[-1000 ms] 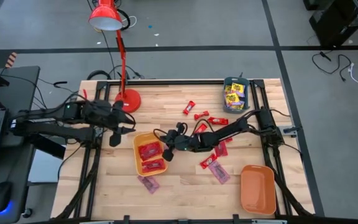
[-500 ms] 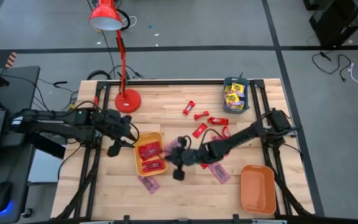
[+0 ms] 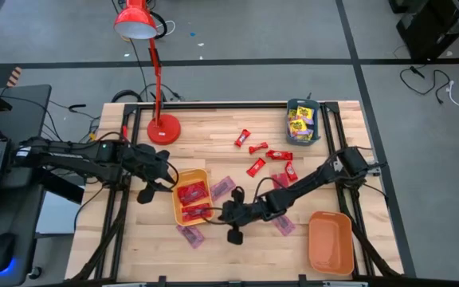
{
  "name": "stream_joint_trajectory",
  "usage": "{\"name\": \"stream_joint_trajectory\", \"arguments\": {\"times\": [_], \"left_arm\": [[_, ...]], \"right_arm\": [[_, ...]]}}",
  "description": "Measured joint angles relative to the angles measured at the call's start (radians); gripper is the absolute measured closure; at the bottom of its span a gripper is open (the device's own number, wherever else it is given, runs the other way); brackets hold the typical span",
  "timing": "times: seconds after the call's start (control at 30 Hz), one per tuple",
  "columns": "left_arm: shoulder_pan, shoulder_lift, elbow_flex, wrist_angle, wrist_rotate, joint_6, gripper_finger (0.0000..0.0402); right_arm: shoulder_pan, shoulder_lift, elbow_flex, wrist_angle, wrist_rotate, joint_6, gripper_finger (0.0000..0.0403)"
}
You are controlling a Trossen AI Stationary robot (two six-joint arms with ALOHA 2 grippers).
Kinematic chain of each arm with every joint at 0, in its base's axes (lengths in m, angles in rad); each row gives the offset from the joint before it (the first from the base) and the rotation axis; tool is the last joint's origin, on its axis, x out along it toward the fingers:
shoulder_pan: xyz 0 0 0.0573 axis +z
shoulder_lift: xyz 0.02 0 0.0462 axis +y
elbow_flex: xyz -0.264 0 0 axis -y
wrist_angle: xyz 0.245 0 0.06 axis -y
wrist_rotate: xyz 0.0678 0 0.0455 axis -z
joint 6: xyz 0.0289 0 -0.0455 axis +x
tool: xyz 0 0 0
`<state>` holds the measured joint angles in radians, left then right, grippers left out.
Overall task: Sort candy
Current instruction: Adjust the yellow bin
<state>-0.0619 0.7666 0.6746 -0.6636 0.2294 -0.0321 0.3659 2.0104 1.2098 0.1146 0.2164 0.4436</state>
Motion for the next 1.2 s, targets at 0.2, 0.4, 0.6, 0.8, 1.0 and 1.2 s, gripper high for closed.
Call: {"name": "stream_joint_trajectory", "arguments": {"times": [0.2, 0.4, 0.6, 0.8, 1.0, 1.2], "left_arm": [[0.000, -0.001, 0.000, 0.000, 0.000, -0.001, 0.0257], [0.000, -0.001, 0.000, 0.000, 0.005, 0.000, 0.0257], [0.000, -0.001, 0.000, 0.000, 0.006, 0.000, 0.0257], [0.000, -0.001, 0.000, 0.000, 0.010, 0.001, 0.0257], [-0.003, -0.001, 0.000, -0.001, 0.076, 0.015, 0.0257], [-0.019, 0.032, 0.000, -0.002, -0.061, -0.024, 0.0257]], "right_arm": [[-0.032, 0.001, 0.000, 0.003, 0.029, -0.053, 0.0403], [-0.045, 0.001, 0.000, 0.021, 0.021, -0.092, 0.0403], [-0.050, 0.001, 0.000, 0.036, -0.009, -0.106, 0.0403], [-0.052, 0.001, 0.000, 0.050, -0.009, -0.107, 0.0403], [-0.052, 0.001, 0.000, 0.050, -0.004, -0.124, 0.0403], [-0.046, 0.001, 0.000, -0.008, 0.008, -0.078, 0.0403]]}}
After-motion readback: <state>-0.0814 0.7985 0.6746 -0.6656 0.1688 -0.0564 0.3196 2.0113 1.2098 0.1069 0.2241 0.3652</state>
